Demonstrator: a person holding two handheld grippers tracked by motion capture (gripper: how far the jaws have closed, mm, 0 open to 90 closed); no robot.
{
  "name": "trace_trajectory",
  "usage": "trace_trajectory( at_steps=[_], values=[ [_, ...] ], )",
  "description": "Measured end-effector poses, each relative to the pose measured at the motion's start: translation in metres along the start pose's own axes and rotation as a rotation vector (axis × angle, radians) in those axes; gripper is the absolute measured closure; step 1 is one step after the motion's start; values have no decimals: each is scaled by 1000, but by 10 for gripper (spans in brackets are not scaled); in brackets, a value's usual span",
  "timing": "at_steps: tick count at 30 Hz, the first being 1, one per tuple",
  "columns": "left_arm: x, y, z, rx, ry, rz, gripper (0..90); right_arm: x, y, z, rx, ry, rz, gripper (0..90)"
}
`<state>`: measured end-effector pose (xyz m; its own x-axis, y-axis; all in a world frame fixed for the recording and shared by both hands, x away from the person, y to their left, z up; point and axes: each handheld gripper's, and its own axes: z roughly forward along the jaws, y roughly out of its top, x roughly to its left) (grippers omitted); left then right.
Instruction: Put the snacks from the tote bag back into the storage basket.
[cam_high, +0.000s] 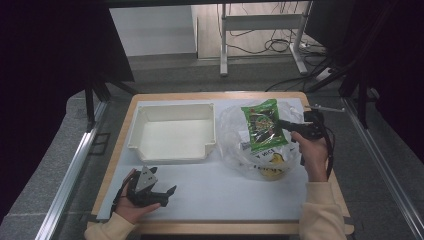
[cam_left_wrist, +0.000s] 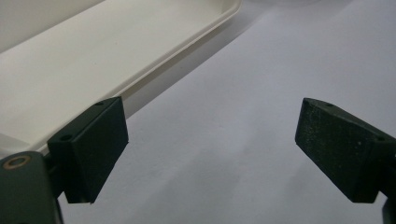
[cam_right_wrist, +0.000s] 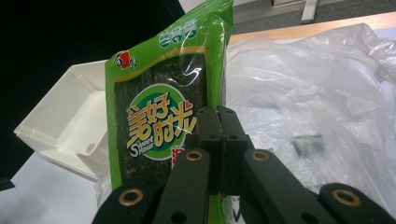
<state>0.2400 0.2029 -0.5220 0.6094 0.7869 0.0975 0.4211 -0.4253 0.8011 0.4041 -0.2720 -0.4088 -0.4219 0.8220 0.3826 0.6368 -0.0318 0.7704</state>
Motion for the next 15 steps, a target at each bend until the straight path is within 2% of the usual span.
trace_trajectory(
  at_steps=[15],
  values=[
    [0,0,0,-1,1,1,95,10,1,2,-3,23,-16,900]
  ],
)
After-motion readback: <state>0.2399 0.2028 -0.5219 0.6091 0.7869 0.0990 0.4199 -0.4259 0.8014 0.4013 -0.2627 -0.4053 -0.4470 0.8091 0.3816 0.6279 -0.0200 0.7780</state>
